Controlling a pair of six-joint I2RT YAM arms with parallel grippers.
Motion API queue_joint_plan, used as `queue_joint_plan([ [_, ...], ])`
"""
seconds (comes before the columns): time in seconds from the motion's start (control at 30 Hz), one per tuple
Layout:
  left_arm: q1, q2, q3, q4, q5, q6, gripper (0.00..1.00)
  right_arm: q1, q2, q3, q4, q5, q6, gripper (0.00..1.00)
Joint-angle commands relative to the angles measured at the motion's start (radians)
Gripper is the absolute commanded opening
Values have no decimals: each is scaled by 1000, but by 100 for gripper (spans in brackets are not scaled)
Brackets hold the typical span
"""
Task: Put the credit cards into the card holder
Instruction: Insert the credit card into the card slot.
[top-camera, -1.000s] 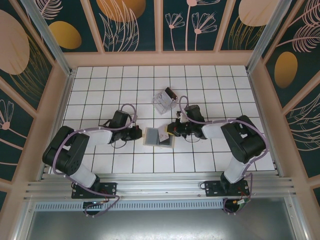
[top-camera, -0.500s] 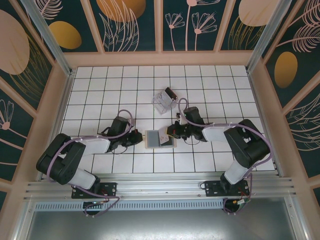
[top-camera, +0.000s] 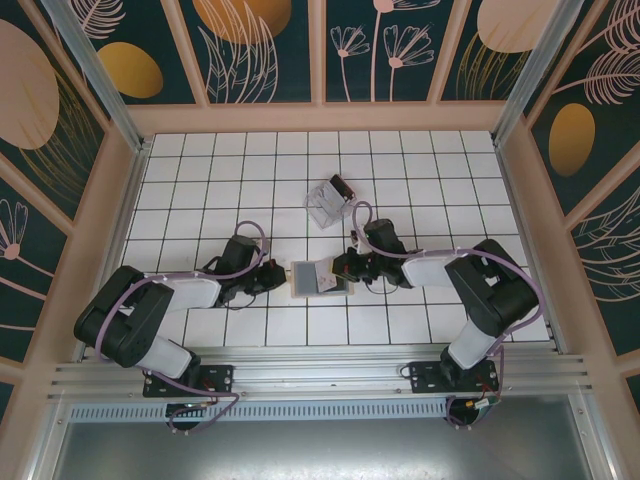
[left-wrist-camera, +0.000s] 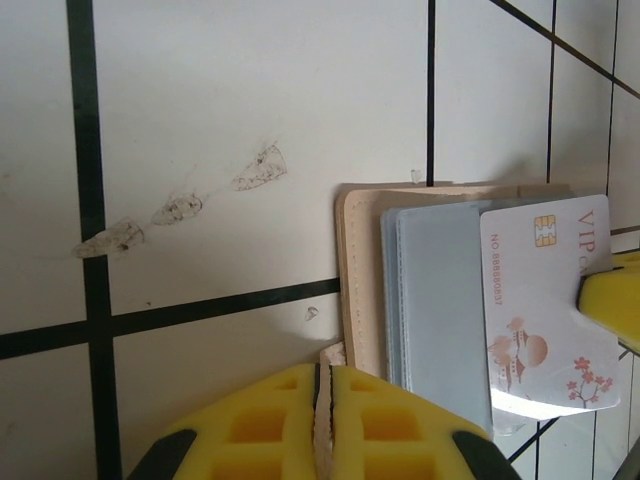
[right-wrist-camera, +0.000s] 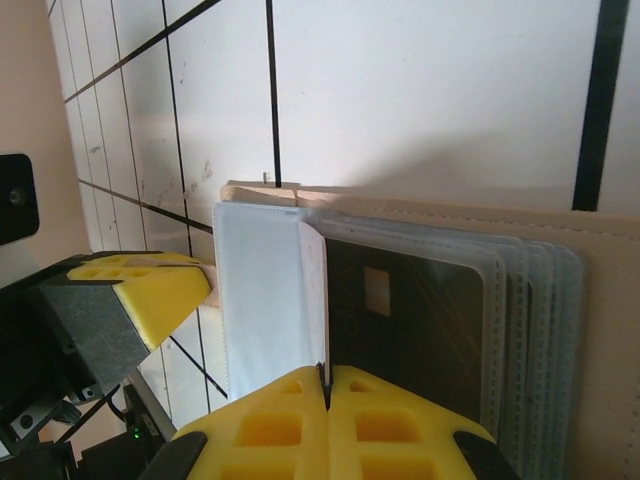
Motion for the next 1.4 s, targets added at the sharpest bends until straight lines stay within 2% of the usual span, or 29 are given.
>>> queue_joint_plan([
  [0.0, -15, 7, -14, 51, 11, -24, 0, 24, 30, -14, 7, 32, 6, 0],
  [0.5, -50, 26, -15, 95, 10, -48, 0, 40, 51, 1, 2, 80, -1, 0],
  [1.27, -75, 70, 6, 148, 14, -63, 0, 204, 181, 294, -366, 227, -187, 0],
  [1.37, -75, 72, 16, 143, 12, -60, 0, 207, 171, 299, -374, 226, -191, 5],
])
